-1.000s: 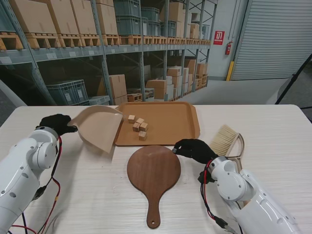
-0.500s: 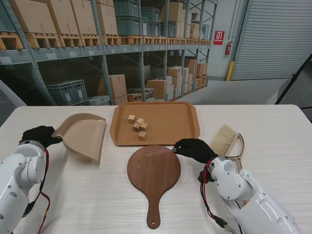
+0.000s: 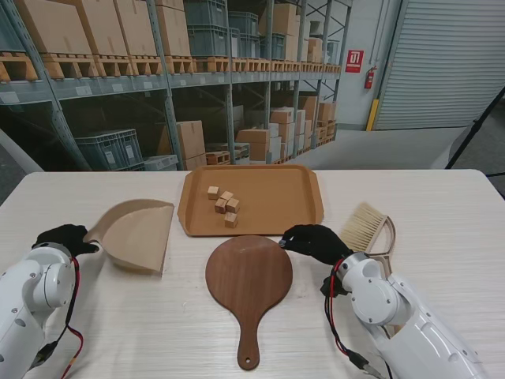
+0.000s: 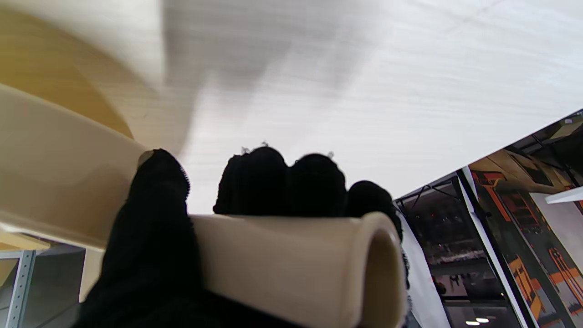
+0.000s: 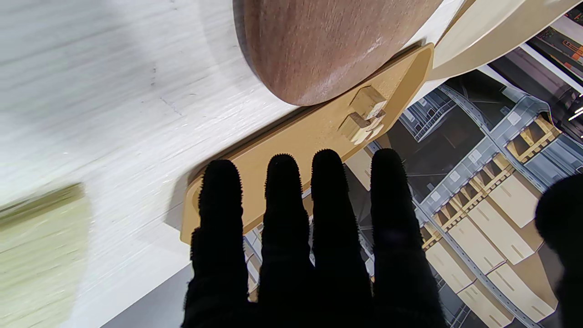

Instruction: Sweep wood blocks off a wooden cutting board into a dustpan and pour them into a container

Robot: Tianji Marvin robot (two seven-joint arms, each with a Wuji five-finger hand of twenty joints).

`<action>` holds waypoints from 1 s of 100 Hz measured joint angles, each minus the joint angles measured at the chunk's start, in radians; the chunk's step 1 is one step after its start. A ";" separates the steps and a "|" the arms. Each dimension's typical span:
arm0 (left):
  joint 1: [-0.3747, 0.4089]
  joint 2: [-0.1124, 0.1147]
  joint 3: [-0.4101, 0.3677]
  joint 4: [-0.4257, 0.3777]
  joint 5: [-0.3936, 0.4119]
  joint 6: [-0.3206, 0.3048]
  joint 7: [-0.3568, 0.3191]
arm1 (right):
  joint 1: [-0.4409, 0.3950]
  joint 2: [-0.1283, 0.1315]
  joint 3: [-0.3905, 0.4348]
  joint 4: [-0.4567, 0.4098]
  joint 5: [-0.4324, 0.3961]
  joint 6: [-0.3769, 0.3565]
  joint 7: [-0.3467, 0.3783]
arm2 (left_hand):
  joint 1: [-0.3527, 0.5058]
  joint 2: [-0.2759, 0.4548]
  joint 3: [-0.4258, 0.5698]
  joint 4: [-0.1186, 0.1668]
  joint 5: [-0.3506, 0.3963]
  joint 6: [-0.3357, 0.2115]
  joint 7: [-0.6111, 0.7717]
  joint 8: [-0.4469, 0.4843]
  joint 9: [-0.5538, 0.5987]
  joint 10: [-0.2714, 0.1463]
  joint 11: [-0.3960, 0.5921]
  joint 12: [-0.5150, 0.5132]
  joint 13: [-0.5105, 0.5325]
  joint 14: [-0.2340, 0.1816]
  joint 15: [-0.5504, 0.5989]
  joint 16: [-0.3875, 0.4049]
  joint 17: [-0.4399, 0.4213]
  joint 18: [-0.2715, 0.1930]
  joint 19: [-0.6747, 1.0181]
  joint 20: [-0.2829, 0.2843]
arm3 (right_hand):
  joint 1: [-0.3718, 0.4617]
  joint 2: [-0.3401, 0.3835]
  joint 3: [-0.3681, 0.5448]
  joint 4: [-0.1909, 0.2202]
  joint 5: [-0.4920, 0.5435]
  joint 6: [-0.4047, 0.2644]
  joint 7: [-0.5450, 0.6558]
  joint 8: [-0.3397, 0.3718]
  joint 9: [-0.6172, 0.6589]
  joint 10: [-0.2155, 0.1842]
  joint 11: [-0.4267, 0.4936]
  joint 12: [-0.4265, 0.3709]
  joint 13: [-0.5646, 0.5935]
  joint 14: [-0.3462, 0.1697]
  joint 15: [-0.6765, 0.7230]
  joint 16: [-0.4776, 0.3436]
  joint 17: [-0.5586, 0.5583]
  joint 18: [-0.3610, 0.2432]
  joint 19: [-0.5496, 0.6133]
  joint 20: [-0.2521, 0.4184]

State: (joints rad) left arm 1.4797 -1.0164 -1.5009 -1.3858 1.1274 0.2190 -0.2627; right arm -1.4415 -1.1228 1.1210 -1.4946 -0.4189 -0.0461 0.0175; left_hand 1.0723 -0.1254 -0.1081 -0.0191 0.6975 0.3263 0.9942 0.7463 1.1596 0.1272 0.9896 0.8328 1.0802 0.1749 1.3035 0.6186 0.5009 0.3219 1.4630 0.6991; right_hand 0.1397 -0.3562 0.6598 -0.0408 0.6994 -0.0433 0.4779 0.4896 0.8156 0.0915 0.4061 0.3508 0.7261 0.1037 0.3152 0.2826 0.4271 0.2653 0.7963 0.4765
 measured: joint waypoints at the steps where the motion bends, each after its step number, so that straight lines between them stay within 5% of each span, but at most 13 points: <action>1: 0.002 0.000 -0.002 0.000 -0.001 -0.003 -0.003 | 0.000 0.000 0.000 0.000 0.000 0.000 0.000 | 0.000 0.000 0.000 0.000 0.000 0.000 0.000 -0.002 -0.006 0.000 -0.002 -0.008 -0.008 0.000 -0.003 0.001 -0.003 0.000 -0.006 0.000 | 0.000 0.000 0.000 0.000 0.000 0.000 0.000 0.000 0.000 0.000 0.000 0.000 0.000 0.000 0.000 0.000 0.000 0.000 0.000 0.000; 53: 0.074 0.004 -0.045 -0.006 -0.079 -0.013 -0.047 | -0.006 0.000 0.002 -0.003 0.000 0.003 -0.001 | -0.026 0.074 0.026 -0.001 -0.132 -0.009 -0.082 -0.137 -0.205 0.013 -0.078 -0.096 -0.233 -0.001 -0.261 0.027 -0.229 -0.001 -0.181 0.000 | 0.030 0.000 -0.001 0.000 0.000 0.001 0.000 0.000 0.000 0.000 0.000 0.000 0.000 0.002 0.001 0.000 0.000 0.000 0.000 0.000; 76: 0.098 0.005 -0.069 -0.037 -0.072 -0.017 -0.119 | -0.008 0.001 0.002 -0.007 -0.006 0.009 0.000 | -0.117 0.099 0.052 -0.001 -0.161 -0.010 -0.179 -0.137 -0.304 0.037 -0.094 -0.121 -0.337 -0.001 -0.377 0.027 -0.303 0.000 -0.243 -0.023 | 0.040 0.001 -0.001 0.000 0.000 0.001 0.000 0.000 0.000 0.000 0.006 0.000 0.000 0.002 0.010 0.000 0.000 0.000 0.000 0.000; 100: 0.124 0.005 -0.097 -0.065 -0.067 -0.025 -0.118 | -0.008 0.000 0.002 -0.008 -0.004 0.013 0.000 | -0.201 0.100 0.062 -0.001 -0.199 -0.010 -0.230 -0.149 -0.368 0.048 -0.159 -0.134 -0.393 -0.001 -0.432 0.027 -0.345 0.000 -0.274 -0.035 | 0.040 0.001 -0.001 0.000 0.000 0.002 0.001 0.000 0.000 0.000 0.006 0.000 0.000 0.002 0.010 0.000 0.000 0.000 0.001 0.000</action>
State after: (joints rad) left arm 1.6035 -1.0112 -1.5983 -1.4512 1.0605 0.1937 -0.3805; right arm -1.4500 -1.1224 1.1231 -1.5021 -0.4232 -0.0335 0.0171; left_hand 0.8712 -0.0259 -0.0456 -0.0200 0.4983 0.3160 0.7641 0.5973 0.7916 0.1756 0.8302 0.6991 0.6871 0.1743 0.8716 0.6453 0.1561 0.3221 1.1885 0.6639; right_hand 0.1800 -0.3555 0.6584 -0.0408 0.6994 -0.0416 0.4787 0.4898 0.8156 0.0918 0.4125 0.3509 0.7261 0.1056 0.3253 0.2826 0.4272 0.2658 0.7969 0.4764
